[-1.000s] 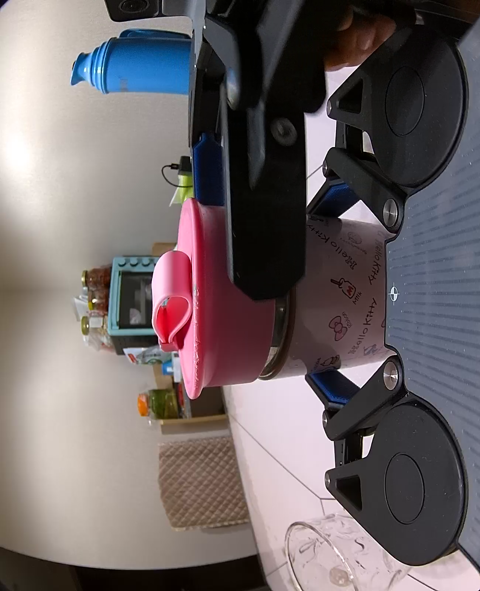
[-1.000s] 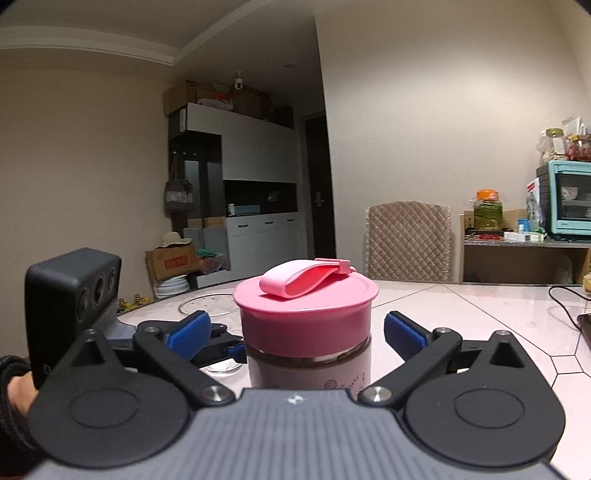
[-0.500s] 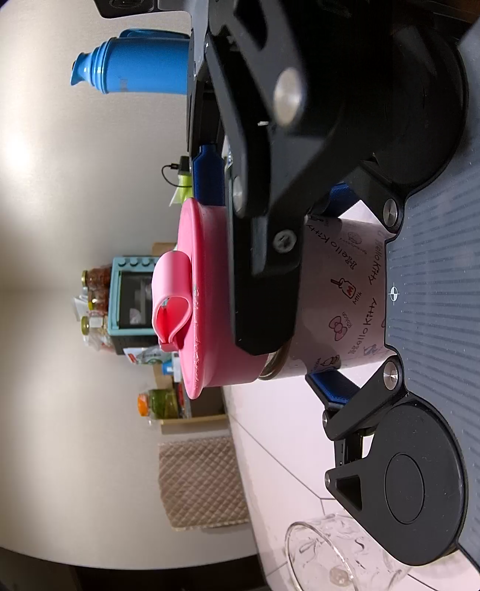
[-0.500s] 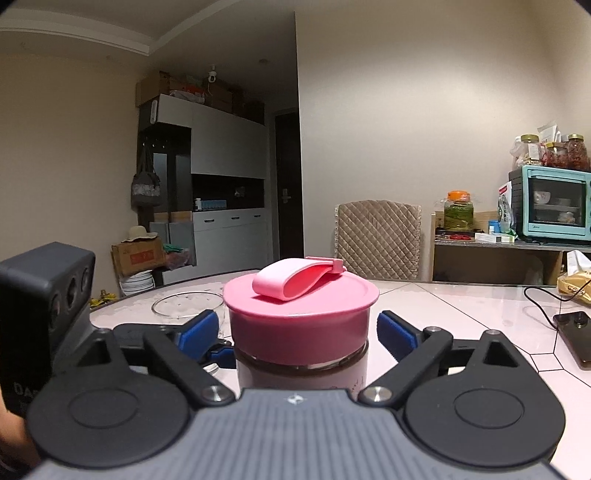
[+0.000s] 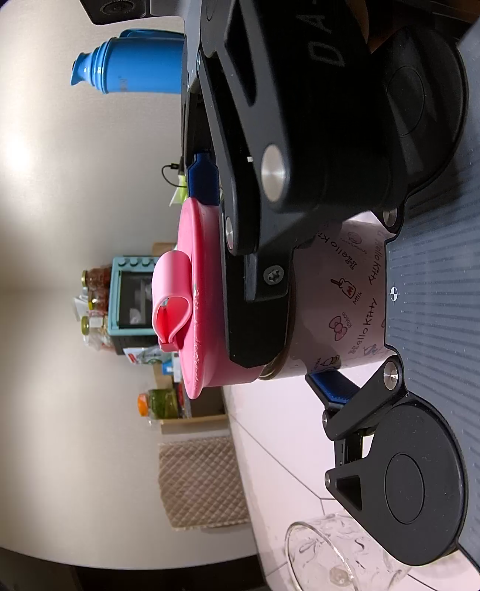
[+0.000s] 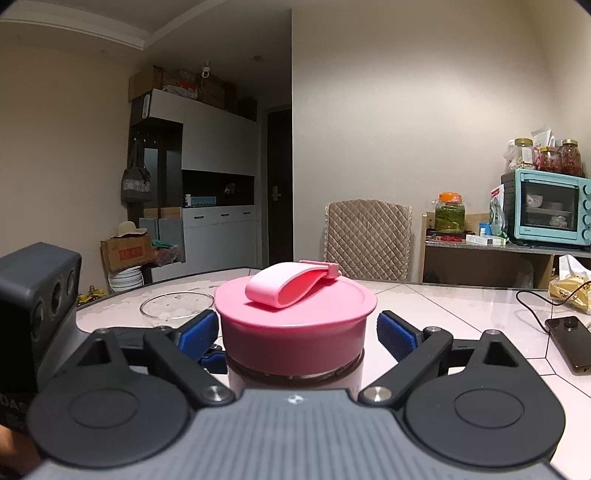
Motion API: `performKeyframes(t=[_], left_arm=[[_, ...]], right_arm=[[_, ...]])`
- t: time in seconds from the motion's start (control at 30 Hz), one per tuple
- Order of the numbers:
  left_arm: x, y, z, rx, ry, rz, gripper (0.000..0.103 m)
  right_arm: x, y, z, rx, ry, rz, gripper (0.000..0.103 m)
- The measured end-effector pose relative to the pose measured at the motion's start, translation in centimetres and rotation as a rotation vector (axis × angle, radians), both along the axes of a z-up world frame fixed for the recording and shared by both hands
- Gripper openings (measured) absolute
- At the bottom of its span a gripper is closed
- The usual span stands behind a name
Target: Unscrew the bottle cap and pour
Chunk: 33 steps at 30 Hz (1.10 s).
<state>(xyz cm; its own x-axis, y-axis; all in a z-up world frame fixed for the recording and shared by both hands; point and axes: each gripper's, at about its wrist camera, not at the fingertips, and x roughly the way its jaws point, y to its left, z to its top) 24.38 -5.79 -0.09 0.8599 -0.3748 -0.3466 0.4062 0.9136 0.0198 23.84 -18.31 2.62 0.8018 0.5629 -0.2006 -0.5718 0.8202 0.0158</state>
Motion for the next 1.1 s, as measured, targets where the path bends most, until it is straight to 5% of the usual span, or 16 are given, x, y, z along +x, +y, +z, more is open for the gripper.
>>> performKeyframes(t=[1.1], left_arm=[[0.04,-0.18,-0.05,-0.001,0.001,0.0,0.09]], right_arm=[[0.26,-0.04,-0.6,0.001,0.009,0.05,0.085]])
